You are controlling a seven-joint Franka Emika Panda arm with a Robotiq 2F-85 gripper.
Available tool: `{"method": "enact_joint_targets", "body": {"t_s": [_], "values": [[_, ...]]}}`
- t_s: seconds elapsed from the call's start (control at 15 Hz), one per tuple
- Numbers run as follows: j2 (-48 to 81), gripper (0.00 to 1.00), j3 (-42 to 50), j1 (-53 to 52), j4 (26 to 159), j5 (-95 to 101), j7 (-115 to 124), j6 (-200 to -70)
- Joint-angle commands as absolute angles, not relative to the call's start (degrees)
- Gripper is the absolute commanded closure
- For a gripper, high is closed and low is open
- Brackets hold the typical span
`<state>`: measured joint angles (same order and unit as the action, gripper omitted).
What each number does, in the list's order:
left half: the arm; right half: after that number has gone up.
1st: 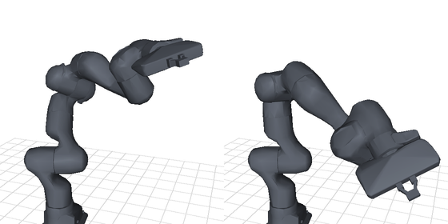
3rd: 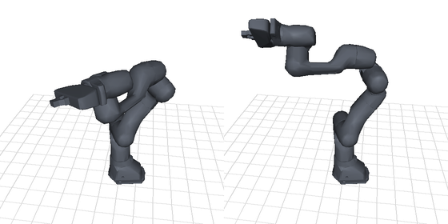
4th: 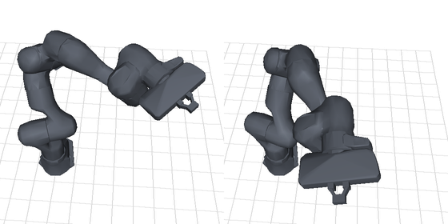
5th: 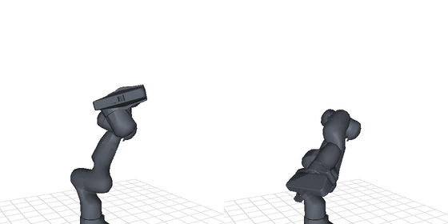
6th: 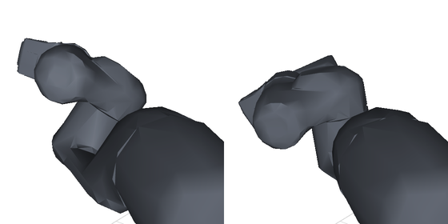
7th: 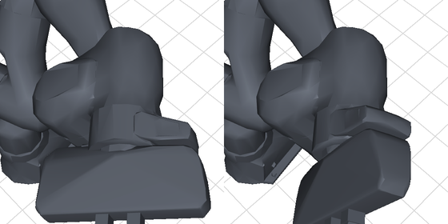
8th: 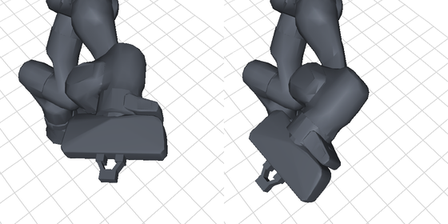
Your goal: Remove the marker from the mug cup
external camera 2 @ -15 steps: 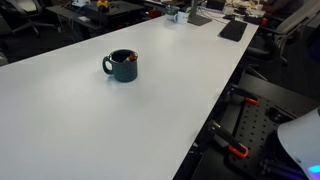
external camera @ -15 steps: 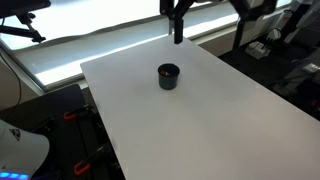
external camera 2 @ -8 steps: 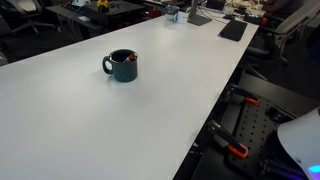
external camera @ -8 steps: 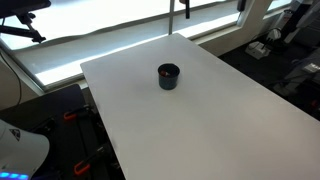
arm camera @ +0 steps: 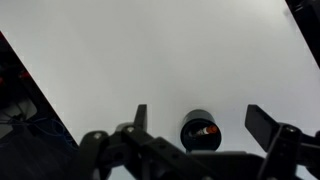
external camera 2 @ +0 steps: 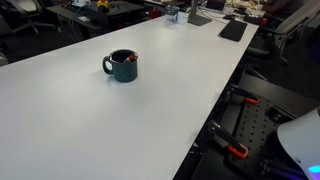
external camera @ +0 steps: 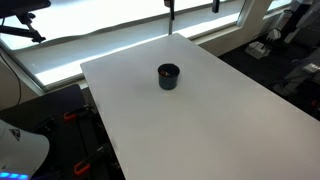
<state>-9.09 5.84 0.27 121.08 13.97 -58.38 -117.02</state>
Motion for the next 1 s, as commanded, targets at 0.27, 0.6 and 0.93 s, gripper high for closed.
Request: {"method": "enact_joint_targets", "body": {"t_s": [0.27, 0.6, 0.93], "values": [[-9.3, 0.0, 7.9, 0.8, 122.3, 7.9, -71.9, -128.8], [-5.3, 0.0, 9.4, -0.2, 119.7, -3.5, -93.1, -135.8], [-0.9, 0.0, 6.8, -0.7, 119.1, -16.4, -112.2, -132.6]]}}
